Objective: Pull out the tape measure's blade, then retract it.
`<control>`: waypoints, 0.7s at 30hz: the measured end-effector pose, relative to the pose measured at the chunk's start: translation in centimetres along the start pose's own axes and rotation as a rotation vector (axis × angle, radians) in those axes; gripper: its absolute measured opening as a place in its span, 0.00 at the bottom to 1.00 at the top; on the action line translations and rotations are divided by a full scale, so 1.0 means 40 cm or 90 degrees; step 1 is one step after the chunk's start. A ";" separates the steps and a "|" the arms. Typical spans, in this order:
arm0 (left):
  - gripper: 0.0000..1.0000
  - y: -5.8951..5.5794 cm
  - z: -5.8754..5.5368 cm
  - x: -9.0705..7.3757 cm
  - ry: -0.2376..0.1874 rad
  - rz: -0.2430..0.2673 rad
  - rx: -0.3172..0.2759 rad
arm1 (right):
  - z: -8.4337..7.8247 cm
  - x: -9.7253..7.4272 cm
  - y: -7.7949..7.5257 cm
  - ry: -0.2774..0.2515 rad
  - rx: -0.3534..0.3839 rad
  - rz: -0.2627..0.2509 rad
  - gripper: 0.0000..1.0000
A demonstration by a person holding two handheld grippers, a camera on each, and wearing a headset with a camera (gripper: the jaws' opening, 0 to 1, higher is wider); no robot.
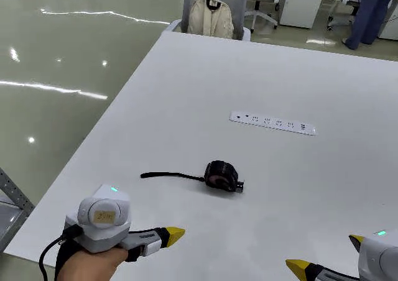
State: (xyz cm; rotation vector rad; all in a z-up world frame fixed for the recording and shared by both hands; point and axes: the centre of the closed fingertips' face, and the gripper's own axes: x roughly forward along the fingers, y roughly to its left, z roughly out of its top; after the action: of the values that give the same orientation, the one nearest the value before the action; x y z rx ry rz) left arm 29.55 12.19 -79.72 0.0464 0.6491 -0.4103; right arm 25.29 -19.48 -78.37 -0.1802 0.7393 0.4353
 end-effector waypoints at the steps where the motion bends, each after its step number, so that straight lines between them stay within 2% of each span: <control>1: 0.98 -0.001 -0.001 0.000 -0.001 -0.001 0.000 | -0.001 0.000 -0.001 -0.001 0.000 -0.001 0.86; 11: 0.98 -0.006 0.015 0.010 -0.007 -0.009 0.006 | 0.003 -0.005 -0.011 -0.006 0.005 -0.010 0.85; 21: 0.98 -0.008 0.018 0.011 -0.004 -0.013 0.015 | -0.008 -0.006 -0.009 -0.006 0.012 -0.011 0.85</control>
State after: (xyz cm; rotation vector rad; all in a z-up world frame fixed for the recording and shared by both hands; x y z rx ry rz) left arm 30.18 11.62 -79.37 0.0609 0.6386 -0.4378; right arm 25.08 -19.97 -78.45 -0.1659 0.7322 0.4122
